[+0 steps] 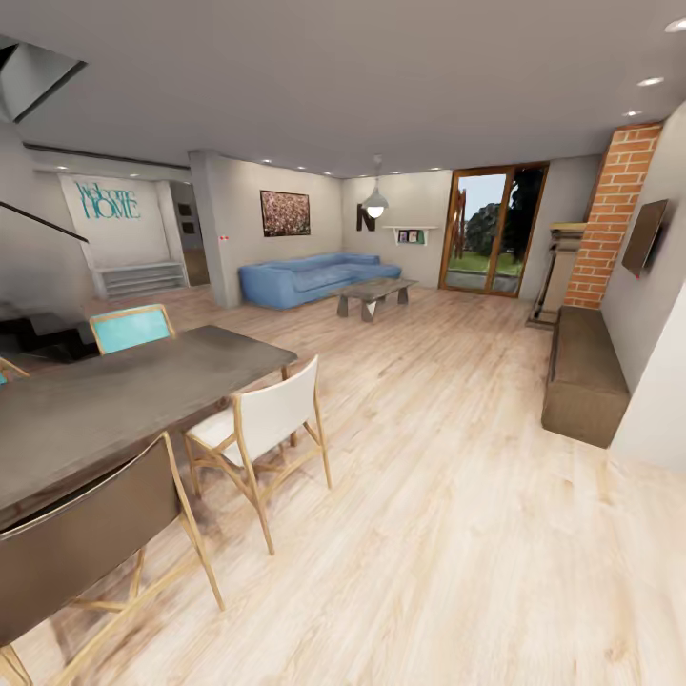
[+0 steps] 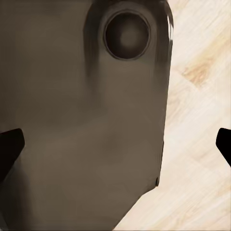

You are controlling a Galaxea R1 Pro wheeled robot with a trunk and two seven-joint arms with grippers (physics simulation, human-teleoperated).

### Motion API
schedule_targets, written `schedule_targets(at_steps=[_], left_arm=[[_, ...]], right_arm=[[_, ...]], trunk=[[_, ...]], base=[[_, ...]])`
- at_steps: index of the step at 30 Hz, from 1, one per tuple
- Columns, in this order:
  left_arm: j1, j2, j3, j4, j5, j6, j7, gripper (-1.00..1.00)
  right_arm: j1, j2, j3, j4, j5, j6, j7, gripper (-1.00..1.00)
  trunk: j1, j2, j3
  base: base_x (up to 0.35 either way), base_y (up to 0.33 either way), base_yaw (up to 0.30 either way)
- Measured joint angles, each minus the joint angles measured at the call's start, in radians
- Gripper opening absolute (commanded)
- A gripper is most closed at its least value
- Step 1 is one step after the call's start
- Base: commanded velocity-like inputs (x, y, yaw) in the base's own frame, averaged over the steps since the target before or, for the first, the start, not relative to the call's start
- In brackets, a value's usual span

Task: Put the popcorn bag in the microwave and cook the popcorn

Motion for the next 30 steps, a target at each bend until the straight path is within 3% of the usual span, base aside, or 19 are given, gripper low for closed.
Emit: schedule_targets(at_steps=[13,20,30], left_arm=[[-0.001,-0.004,0.006,-0.033,0.023,-0.022,-0.001,1.00],[-0.002,-0.004,0.006,-0.034,0.041,-0.022,-0.001,1.00],[-0.002,-0.004,0.005,-0.034,0.040,-0.022,-0.001,1.00]], right_arm=[[-0.003,-0.005,0.053,0.001,0.013,0.001,0.006,1.00],[-0.003,-0.005,0.087,0.001,0.011,0.002,0.004,1.00],[-0.003,-0.003,0.086,0.001,0.007,-0.016,0.003,1.00]], trunk=[[0.000,0.000,0.000],[0.000,0.000,0.000],[0.000,0.000,0.000]], base=[[0.000,0.000,0.008],[0.000,0.000,0.249],[0.000,0.000,0.280]])
